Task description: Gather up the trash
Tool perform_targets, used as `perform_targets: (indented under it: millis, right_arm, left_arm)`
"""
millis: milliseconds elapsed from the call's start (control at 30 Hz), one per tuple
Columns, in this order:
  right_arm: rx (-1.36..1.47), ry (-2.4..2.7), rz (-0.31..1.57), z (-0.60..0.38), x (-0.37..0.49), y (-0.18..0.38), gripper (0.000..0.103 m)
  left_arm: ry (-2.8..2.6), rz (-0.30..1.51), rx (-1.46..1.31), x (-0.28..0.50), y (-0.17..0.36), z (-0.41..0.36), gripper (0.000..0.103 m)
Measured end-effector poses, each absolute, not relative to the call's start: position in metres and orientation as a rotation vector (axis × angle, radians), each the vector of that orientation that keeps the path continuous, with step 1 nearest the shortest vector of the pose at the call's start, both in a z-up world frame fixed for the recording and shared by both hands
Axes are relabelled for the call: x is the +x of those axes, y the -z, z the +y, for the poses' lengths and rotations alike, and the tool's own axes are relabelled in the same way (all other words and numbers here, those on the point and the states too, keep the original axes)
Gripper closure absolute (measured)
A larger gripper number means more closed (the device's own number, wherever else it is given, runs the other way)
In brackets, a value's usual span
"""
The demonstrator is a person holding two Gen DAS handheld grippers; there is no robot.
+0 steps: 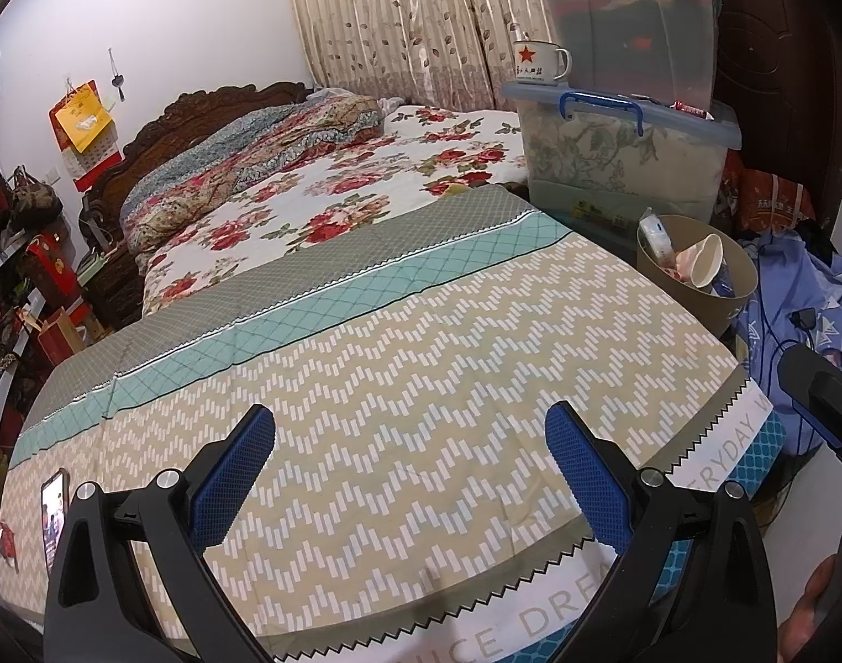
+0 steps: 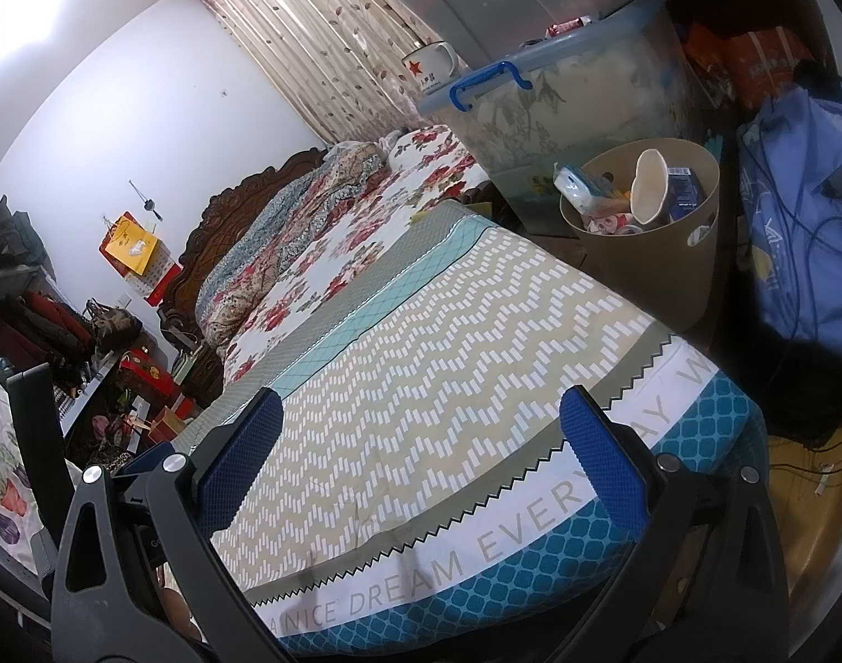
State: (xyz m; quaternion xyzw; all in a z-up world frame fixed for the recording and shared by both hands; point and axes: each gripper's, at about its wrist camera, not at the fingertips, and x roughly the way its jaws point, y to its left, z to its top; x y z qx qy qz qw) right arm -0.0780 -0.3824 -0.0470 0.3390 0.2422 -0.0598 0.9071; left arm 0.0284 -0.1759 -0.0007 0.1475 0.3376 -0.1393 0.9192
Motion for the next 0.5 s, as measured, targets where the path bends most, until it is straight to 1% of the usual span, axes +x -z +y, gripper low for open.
perform_targets:
  millis: [500]
  right_arm:
    - [0.701, 0.123, 0.500, -0.3788, -0.0796, 0.0503, 0.004]
  left_arm:
    - [0.288, 0.704, 0.295, 0.0282, -0.0007, -0.1689, 0.009]
